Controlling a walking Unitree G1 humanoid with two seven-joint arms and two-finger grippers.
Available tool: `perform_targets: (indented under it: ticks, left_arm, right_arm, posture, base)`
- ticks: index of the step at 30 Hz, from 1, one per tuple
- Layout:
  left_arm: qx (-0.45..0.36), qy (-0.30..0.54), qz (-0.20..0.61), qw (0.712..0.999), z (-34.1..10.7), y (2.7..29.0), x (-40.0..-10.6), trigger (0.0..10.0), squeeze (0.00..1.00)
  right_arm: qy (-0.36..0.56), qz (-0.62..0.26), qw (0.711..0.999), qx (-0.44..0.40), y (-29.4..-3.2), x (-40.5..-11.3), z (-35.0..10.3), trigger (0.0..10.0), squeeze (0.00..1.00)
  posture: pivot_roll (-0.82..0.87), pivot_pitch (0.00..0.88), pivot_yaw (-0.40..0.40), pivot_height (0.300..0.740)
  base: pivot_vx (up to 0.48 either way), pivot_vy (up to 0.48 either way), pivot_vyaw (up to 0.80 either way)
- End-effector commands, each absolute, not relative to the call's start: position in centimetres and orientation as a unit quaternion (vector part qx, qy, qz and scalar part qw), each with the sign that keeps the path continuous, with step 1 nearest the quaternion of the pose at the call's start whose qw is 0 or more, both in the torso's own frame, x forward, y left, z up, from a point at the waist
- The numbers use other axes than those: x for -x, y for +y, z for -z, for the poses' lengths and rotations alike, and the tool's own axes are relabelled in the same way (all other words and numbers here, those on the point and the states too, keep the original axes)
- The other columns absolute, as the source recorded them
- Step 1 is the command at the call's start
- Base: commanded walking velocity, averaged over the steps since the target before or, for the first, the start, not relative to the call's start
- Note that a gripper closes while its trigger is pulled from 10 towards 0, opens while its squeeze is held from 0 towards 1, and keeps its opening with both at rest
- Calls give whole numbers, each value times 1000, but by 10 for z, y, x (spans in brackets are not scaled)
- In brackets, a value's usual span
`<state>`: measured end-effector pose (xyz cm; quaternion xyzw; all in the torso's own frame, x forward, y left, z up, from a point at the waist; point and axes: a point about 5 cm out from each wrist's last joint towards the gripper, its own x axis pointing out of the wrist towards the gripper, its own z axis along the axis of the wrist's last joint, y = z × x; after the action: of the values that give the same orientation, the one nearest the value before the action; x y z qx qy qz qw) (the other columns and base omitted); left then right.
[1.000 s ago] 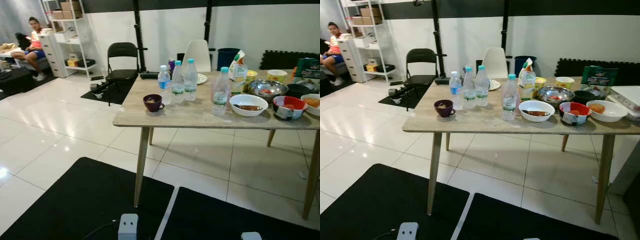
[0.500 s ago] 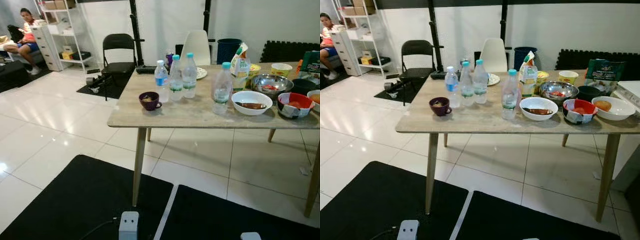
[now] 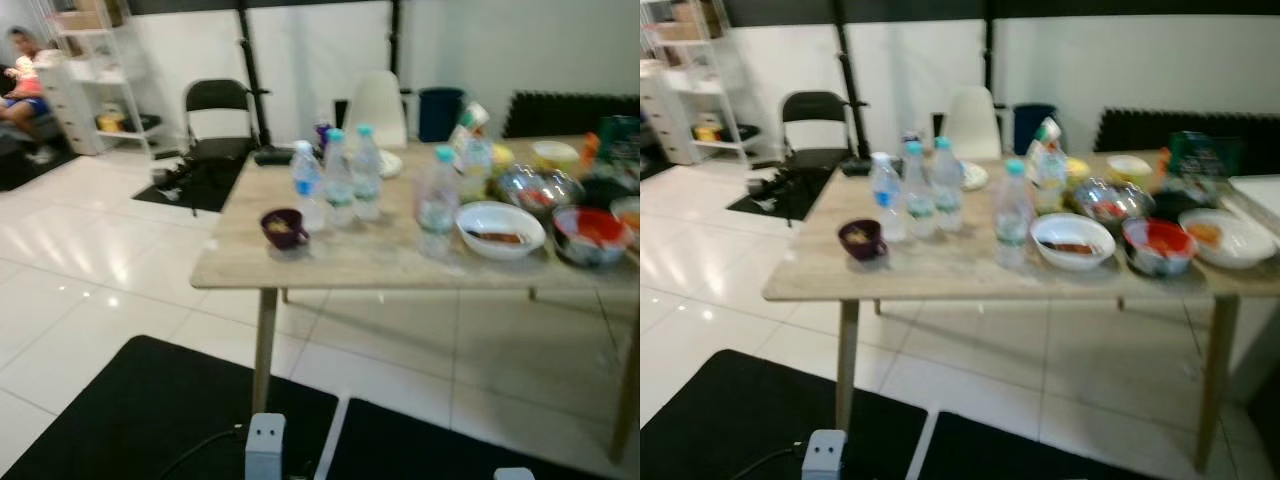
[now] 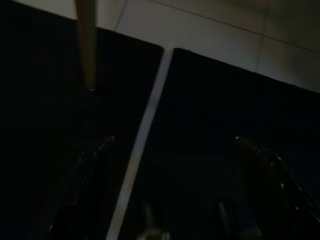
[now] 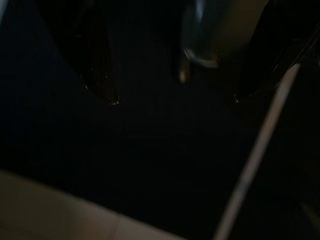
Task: Restocking fridge
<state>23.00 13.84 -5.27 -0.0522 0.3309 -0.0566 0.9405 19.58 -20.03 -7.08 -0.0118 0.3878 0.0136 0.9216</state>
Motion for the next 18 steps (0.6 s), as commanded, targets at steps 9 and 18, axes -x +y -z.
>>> perform_targets:
  ticks: [9, 18]
  left_arm:
    - [45, 340, 61, 937, 55, 140, -226, 10000, 0]
    - [45, 337, 66, 938, 54, 138, -228, 10000, 0]
  right_arm:
    - [396, -20, 918, -2, -190, -191, 75, 10000, 0]
    - [396, -19, 918, -3, -189, -191, 75, 10000, 0]
  posture:
    - [-30, 44, 53, 740]
    - [-28, 42, 56, 740]
  base:
    - [356, 0, 0]
    - [355, 0, 0]
